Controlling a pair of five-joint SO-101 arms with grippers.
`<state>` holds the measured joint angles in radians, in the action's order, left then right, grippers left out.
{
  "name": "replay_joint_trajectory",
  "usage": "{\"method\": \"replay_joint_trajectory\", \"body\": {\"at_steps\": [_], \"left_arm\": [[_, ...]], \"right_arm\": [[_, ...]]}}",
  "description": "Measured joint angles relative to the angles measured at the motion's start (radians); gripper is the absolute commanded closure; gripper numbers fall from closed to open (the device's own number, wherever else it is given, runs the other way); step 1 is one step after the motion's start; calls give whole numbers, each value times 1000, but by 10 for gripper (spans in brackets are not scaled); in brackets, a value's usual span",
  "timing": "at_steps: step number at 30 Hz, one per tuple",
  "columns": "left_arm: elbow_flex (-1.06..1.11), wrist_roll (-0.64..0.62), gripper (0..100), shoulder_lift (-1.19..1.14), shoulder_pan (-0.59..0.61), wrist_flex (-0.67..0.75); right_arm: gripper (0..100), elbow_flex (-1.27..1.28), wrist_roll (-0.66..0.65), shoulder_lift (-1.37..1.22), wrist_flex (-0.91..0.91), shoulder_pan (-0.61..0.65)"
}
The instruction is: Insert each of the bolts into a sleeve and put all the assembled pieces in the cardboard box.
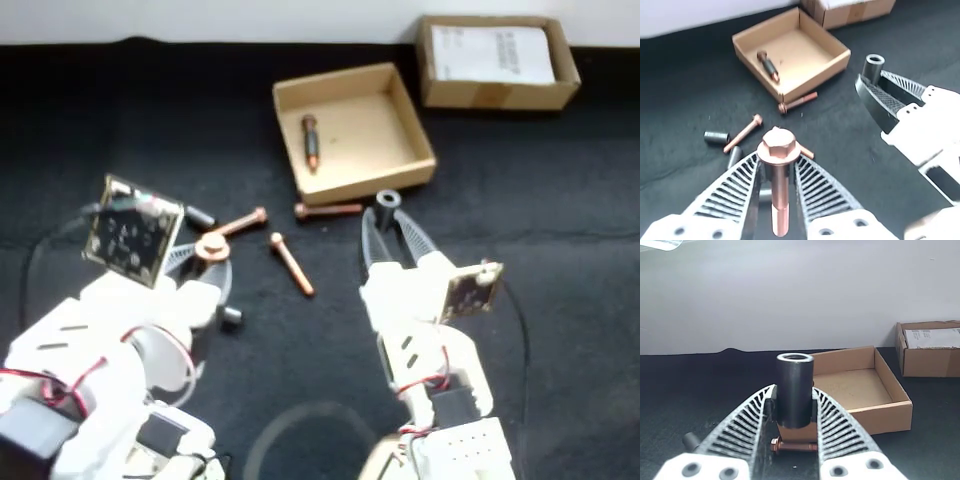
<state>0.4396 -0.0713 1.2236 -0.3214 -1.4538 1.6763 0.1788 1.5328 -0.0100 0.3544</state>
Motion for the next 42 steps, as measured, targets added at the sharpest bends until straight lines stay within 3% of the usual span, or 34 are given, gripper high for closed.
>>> {"method": "replay_joint_trajectory", "body": {"at_steps": [10, 17, 24, 30, 36, 42], "left_arm": [[684, 0, 991, 376, -6, 715], [916, 0, 991, 450, -137, 1151], [922, 0, 990, 456, -301, 1332], [924, 120, 990, 434, -368, 1511], [908, 153, 990, 221, -374, 1649], [747, 153, 990, -86, -365, 1720]], "right_arm": [[992, 0, 0, 0, 0, 0], [992, 0, 0, 0, 0, 0], [992, 0, 0, -6, 23, 2], [992, 0, 0, -6, 66, 2], [992, 0, 0, -6, 69, 2], [992, 0, 0, -6, 69, 2]]}}
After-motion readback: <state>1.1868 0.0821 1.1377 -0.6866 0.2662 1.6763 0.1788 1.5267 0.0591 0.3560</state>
